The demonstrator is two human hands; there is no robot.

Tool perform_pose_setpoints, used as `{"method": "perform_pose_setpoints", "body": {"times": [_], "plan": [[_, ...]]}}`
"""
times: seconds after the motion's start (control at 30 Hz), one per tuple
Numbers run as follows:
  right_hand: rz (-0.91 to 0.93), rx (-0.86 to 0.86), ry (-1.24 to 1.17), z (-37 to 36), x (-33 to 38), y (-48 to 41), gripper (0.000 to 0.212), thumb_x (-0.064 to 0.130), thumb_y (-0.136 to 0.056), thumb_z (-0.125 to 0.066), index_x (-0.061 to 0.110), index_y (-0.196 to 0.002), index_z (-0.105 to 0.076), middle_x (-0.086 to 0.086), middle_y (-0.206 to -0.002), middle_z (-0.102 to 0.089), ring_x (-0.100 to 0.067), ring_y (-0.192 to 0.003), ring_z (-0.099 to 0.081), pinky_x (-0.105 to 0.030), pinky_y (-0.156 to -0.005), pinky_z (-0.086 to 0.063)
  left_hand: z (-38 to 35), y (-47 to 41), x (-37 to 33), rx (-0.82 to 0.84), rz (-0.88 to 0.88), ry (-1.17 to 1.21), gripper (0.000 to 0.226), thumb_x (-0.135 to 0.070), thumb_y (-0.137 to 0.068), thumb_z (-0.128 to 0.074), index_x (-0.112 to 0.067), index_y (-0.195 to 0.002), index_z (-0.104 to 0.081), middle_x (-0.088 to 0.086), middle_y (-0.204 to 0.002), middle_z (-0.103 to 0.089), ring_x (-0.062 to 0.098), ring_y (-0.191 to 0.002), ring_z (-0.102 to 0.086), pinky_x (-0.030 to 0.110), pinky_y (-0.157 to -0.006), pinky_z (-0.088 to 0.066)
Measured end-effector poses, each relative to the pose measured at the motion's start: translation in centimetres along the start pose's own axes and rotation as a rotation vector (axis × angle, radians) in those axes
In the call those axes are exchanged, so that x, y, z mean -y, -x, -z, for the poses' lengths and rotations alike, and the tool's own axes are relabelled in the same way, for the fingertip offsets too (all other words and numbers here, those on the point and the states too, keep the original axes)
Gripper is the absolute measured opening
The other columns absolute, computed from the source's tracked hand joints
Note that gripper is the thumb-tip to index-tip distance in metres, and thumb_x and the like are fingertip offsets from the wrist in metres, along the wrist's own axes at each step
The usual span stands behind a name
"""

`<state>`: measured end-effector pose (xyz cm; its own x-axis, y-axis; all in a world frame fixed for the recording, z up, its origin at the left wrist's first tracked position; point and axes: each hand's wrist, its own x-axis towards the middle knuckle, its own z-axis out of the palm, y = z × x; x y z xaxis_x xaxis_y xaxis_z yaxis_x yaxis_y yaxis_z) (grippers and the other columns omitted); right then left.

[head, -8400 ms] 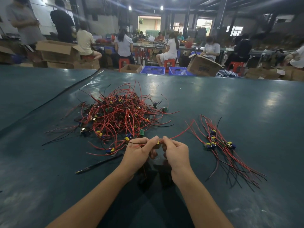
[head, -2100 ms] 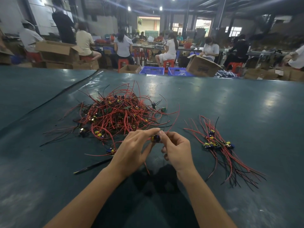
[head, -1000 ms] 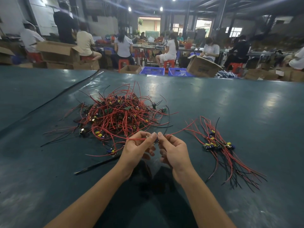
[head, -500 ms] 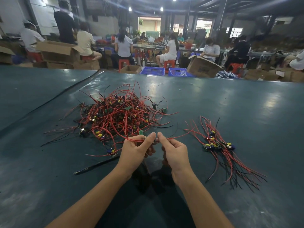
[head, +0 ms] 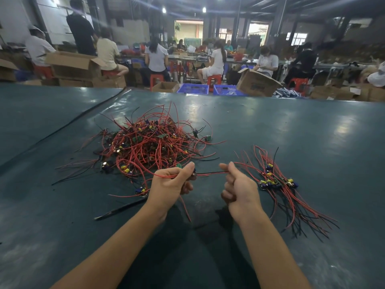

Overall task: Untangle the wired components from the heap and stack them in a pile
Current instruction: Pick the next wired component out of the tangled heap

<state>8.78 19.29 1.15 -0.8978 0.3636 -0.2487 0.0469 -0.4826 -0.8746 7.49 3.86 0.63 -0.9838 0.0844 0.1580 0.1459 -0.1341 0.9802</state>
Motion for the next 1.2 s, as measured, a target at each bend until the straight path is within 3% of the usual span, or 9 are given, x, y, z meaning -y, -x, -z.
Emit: {"method": "perform_pose_setpoints", "body": {"times": [0.23,0.3,0.37,0.43,0.53,0.63,0.7,1.0,1.2], "plan": [[0.108,-0.03,0.036,-0.2,-0.8,0.1,0.028,0.036,-0.093,-0.063,0.014,-0.083,-0.075,0.01,-0.047,-0.029,-0.005,-0.037,-0.018,-0.019,-0.034,-0.018,-0.3,0.3,0.2,-0.021,0.089,0.049,0.039,-0.057,-0.063,-0.072,-0.019,-0.063,-0.075,0.005,-0.06,-0.067,0.011,-0.05,-0.056,0.021,-0.052,-0.045],[0.105,0.065,0.178,-1.0,-1.5,0.9,0.028,0.039,-0.088,-0.068,0.016,-0.076,-0.077,0.006,-0.048,-0.038,-0.008,-0.038,-0.032,-0.019,-0.036,-0.03,-0.4,0.4,0.2,-0.019,0.102,0.053,0.04,-0.058,-0.063,-0.073,-0.018,-0.066,-0.076,0.005,-0.06,-0.067,0.012,-0.051,-0.057,0.021,-0.052,-0.046],[0.101,0.162,0.289,-2.0,-2.3,1.9,0.025,0.038,-0.086,-0.07,0.019,-0.072,-0.079,-0.009,-0.063,-0.068,-0.026,-0.062,-0.067,-0.035,-0.061,-0.058,-0.4,0.4,0.3,-0.004,0.095,0.033,0.041,-0.058,-0.065,-0.073,-0.017,-0.067,-0.076,0.001,-0.059,-0.066,0.011,-0.052,-0.059,0.02,-0.053,-0.048],[0.118,0.147,0.327,-2.7,-2.9,2.6,0.026,0.035,-0.088,-0.069,0.021,-0.068,-0.078,-0.027,-0.089,-0.07,-0.041,-0.083,-0.068,-0.052,-0.083,-0.056,-0.3,0.5,0.3,0.003,0.088,0.006,0.041,-0.057,-0.066,-0.072,-0.016,-0.067,-0.076,0.0,-0.058,-0.066,0.011,-0.053,-0.061,0.02,-0.054,-0.049],[0.14,0.05,0.274,-2.5,-2.6,2.2,0.03,0.03,-0.091,-0.067,0.022,-0.065,-0.078,-0.033,-0.072,-0.063,-0.037,-0.061,-0.053,-0.047,-0.066,-0.055,-0.4,0.6,0.3,0.043,0.081,-0.017,0.042,-0.056,-0.067,-0.072,-0.013,-0.068,-0.076,0.003,-0.057,-0.065,0.011,-0.052,-0.06,0.019,-0.053,-0.047],[0.111,-0.06,0.094,-1.2,-1.2,0.9,0.03,0.029,-0.093,-0.065,0.019,-0.067,-0.077,0.001,-0.05,-0.037,-0.012,-0.044,-0.033,-0.021,-0.043,-0.033,-0.6,0.5,-0.2,0.048,0.107,0.012,0.036,-0.051,-0.067,-0.071,-0.016,-0.06,-0.075,0.003,-0.058,-0.066,0.009,-0.049,-0.057,0.017,-0.05,-0.045],[0.098,-0.103,-0.017,-0.1,-0.1,0.0,0.025,0.026,-0.095,-0.063,0.014,-0.077,-0.075,0.009,-0.047,-0.031,-0.005,-0.035,-0.022,-0.018,-0.034,-0.022,-0.4,0.2,-0.7,0.025,0.13,0.048,0.033,-0.049,-0.066,-0.072,-0.017,-0.059,-0.075,0.004,-0.063,-0.068,0.008,-0.048,-0.056,0.017,-0.051,-0.046],[0.215,-0.048,-0.088,0.4,0.2,-0.1,0.027,0.029,-0.095,-0.062,0.018,-0.076,-0.078,0.008,-0.051,-0.043,-0.005,-0.039,-0.024,-0.018,-0.036,-0.022,0.2,-0.2,-0.7,0.073,0.287,0.325,0.034,-0.047,-0.053,-0.08,-0.017,-0.068,-0.078,-0.002,-0.067,-0.066,0.007,-0.051,-0.056,0.018,-0.045,-0.044],[0.243,0.138,-0.258,0.1,0.4,0.7,0.04,0.044,-0.095,-0.053,0.014,-0.079,-0.076,0.007,-0.052,-0.038,-0.007,-0.039,-0.024,-0.018,-0.037,-0.021,0.0,-0.3,-0.5,0.021,0.278,0.294,0.034,-0.048,-0.066,-0.07,-0.016,-0.08,-0.071,0.001,-0.073,-0.07,0.01,-0.052,-0.059,0.02,-0.045,-0.046]]}}
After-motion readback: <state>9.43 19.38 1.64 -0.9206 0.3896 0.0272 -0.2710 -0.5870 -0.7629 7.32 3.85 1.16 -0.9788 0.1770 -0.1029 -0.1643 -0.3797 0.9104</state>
